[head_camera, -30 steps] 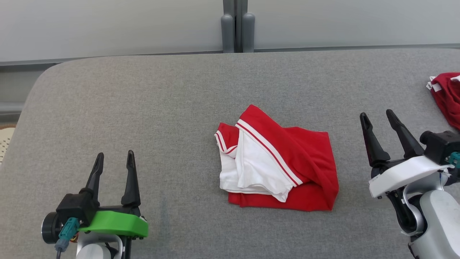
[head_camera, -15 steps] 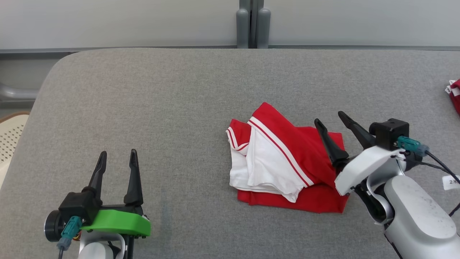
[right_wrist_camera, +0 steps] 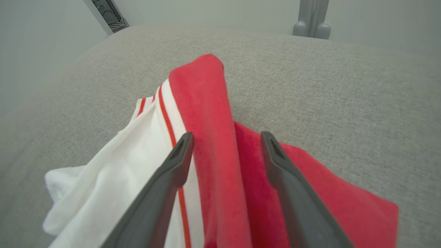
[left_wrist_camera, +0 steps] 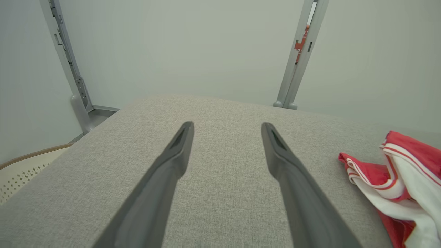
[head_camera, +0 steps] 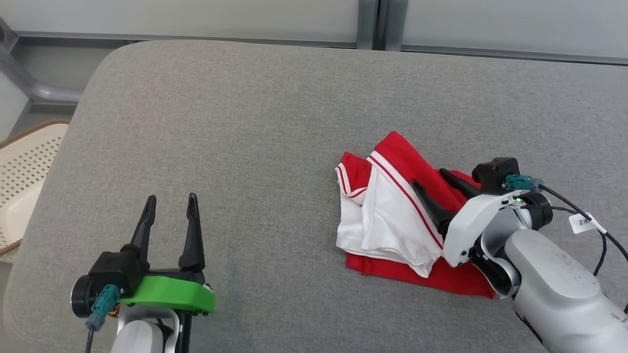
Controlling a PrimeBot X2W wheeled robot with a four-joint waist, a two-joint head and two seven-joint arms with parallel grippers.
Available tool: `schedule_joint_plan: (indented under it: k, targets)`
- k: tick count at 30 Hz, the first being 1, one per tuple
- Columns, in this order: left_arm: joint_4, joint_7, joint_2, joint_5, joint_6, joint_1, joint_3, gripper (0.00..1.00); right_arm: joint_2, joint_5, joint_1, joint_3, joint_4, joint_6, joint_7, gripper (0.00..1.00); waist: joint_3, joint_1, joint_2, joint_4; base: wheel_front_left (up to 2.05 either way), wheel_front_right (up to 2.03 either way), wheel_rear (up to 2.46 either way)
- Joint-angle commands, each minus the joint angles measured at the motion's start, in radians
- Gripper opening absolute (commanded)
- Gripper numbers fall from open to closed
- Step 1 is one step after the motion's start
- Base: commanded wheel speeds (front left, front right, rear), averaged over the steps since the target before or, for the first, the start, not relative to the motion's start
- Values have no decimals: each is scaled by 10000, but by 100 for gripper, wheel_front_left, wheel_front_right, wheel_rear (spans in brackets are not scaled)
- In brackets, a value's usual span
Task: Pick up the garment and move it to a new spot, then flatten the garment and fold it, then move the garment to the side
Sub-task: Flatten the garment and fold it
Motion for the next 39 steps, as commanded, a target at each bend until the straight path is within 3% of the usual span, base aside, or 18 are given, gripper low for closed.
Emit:
schedule_joint_plan:
  k: [1,2,15,23,25,26,27,32,39]
  targets:
    - [-17,-30,16,-59,42,-88,7,100,-69,182,-175,156,80,5,-70,35,64,0,0,137,0,0,0]
    - [-25,-30,16,-59,61,-53,1,100,-90,291,-203,319,105,5,-135,0,59,0,0,154,0,0,0]
    - [56,-30,18,55,65,265,125,100,-679,525,224,1918,-858,5,-1822,0,-384,0,0,-115,0,0,0]
    - [17,-30,16,37,84,435,122,100,-732,301,1306,2051,-2052,5,-2110,0,-550,0,0,-397,0,0,0]
    - [17,-30,16,34,59,431,84,100,-738,94,1569,2208,-2223,5,-2136,19,-524,0,0,-440,0,0,0]
    - [11,-30,18,37,55,417,80,100,-746,-26,1653,2249,-2256,3,-2142,70,-504,0,0,-463,0,0,0]
    - [11,-30,18,36,56,398,82,100,-692,-41,1725,2280,-2304,3,-2148,100,-488,0,0,-480,0,0,0]
    - [25,-30,18,60,49,291,143,100,-532,-155,1953,2306,-2523,3,-2156,100,-433,0,0,-588,0,0,0]
    - [21,-30,18,147,13,409,259,100,-431,-435,2564,1093,-3456,5,-2152,100,-550,0,0,-771,0,0,0]
